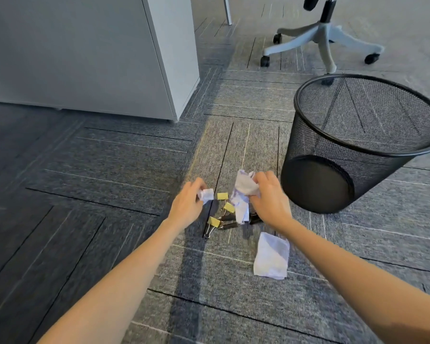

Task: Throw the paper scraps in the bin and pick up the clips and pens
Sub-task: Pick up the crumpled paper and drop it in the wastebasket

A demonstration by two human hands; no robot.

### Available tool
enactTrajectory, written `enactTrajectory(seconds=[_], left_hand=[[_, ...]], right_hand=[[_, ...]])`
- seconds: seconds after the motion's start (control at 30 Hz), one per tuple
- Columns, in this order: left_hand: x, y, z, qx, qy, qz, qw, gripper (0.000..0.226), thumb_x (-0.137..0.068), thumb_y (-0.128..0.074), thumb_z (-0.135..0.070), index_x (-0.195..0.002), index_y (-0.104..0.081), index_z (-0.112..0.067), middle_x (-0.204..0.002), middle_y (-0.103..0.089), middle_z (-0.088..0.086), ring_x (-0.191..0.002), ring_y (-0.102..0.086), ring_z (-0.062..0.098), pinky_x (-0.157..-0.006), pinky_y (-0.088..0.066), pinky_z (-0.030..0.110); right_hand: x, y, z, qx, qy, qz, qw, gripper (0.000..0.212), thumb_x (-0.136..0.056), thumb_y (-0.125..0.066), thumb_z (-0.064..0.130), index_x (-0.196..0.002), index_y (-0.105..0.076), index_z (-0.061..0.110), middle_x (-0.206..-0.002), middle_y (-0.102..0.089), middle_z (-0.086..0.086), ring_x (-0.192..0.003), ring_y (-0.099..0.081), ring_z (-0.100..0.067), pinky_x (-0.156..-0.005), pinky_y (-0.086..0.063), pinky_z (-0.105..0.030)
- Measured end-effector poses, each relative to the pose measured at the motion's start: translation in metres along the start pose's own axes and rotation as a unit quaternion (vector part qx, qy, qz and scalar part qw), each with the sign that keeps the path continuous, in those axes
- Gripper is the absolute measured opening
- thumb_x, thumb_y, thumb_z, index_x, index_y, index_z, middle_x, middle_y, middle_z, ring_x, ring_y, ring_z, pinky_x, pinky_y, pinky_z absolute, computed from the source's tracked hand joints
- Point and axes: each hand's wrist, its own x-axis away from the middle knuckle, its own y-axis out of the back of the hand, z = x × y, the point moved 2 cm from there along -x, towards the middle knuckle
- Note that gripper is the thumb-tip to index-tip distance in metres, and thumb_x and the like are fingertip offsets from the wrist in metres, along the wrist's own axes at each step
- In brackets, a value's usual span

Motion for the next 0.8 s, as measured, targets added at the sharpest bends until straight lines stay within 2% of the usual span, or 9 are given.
enactTrajectory(seconds=[0.13,0.23,0.37,0.5,0.6,0.63,0.7,0.73,0.8], left_hand=[[0.015,-0.002,-0.024,0.072,-0.032,0.011,0.997,0.019,-0.087,-0.063,-0.008,-0.094,-0.051,-0.020,-0.088,-0.045,-0.008,-0.071,-0.044,0.005,-0.056,-0.028,0.019],[0.033,-0.024,-0.046,0.031,-0.103,0.065,0.992,0.017,-0.083,-0.071,-0.014,-0.098,-0.062,-0.013,-0.100,-0.050,-0.004,-0.083,-0.050,0.010,-0.063,-0.032,0.014],[0.046,-0.048,-0.070,-0.053,-0.208,0.089,0.973,0.011,-0.079,-0.072,-0.012,-0.085,-0.063,-0.014,-0.103,-0.049,0.003,-0.094,-0.044,0.019,-0.071,-0.032,0.025],[0.047,-0.076,-0.093,0.027,-0.174,0.225,0.958,0.014,-0.079,-0.067,-0.002,-0.077,-0.056,-0.011,-0.143,-0.037,0.006,-0.134,-0.032,0.025,-0.089,-0.047,0.043],[0.045,-0.095,-0.106,0.025,-0.156,0.293,0.943,0.028,-0.081,-0.066,-0.004,-0.068,-0.048,-0.021,-0.157,-0.030,0.008,-0.146,-0.023,0.026,-0.101,-0.041,0.049],[0.045,-0.101,-0.110,0.018,-0.161,0.301,0.940,0.032,-0.080,-0.068,-0.007,-0.065,-0.045,-0.024,-0.149,-0.042,0.008,-0.141,-0.033,0.028,-0.098,-0.043,0.045],[0.048,-0.111,-0.116,0.007,-0.174,0.290,0.941,0.041,-0.078,-0.073,-0.013,-0.061,-0.039,-0.027,-0.100,-0.060,-0.008,-0.100,-0.055,0.028,-0.068,-0.043,0.032],[0.050,-0.114,-0.117,0.004,-0.173,0.279,0.944,0.043,-0.077,-0.074,-0.017,-0.059,-0.037,-0.029,-0.081,-0.050,-0.013,-0.079,-0.051,0.019,-0.058,-0.035,0.027],[0.055,-0.118,-0.116,0.015,-0.155,0.269,0.951,0.036,-0.077,-0.076,-0.021,-0.063,-0.044,-0.023,-0.073,-0.044,-0.011,-0.065,-0.043,0.009,-0.057,-0.035,0.028]], right_hand=[[-0.007,0.022,-0.003,-0.042,-0.060,-0.063,0.995,0.022,-0.088,-0.062,0.021,-0.104,-0.048,0.013,-0.113,-0.047,-0.007,-0.098,-0.050,-0.030,-0.058,-0.038,-0.036],[-0.004,0.038,-0.015,-0.051,-0.069,-0.058,0.995,0.030,-0.088,-0.065,0.035,-0.102,-0.046,0.017,-0.111,-0.046,-0.006,-0.097,-0.049,-0.029,-0.059,-0.037,-0.037],[0.013,0.058,-0.036,-0.061,-0.067,-0.033,0.995,0.027,-0.087,-0.064,0.032,-0.093,-0.039,0.024,-0.102,-0.042,0.000,-0.086,-0.050,-0.028,-0.057,-0.034,-0.037],[0.037,0.075,-0.056,-0.030,-0.056,-0.012,0.998,0.030,-0.087,-0.063,0.023,-0.092,-0.034,0.028,-0.100,-0.038,0.002,-0.081,-0.050,-0.029,-0.060,-0.041,-0.041],[0.050,0.084,-0.068,-0.021,-0.061,-0.007,0.998,0.029,-0.088,-0.062,0.021,-0.093,-0.035,0.028,-0.104,-0.042,-0.002,-0.079,-0.050,-0.028,-0.062,-0.045,-0.044],[0.053,0.087,-0.072,-0.022,-0.065,-0.008,0.998,0.027,-0.088,-0.062,0.021,-0.094,-0.037,0.027,-0.104,-0.042,-0.001,-0.079,-0.050,-0.027,-0.062,-0.045,-0.043],[0.060,0.093,-0.080,-0.019,-0.072,-0.012,0.997,0.023,-0.088,-0.062,0.021,-0.100,-0.042,0.022,-0.104,-0.041,0.000,-0.081,-0.050,-0.027,-0.063,-0.044,-0.041],[0.061,0.095,-0.082,-0.012,-0.075,-0.013,0.997,0.024,-0.088,-0.062,0.021,-0.102,-0.043,0.020,-0.104,-0.041,0.001,-0.081,-0.051,-0.027,-0.063,-0.044,-0.041],[0.067,0.100,-0.086,-0.001,-0.082,-0.011,0.997,0.024,-0.088,-0.061,0.020,-0.105,-0.043,0.018,-0.104,-0.040,0.001,-0.081,-0.052,-0.029,-0.064,-0.047,-0.043]])
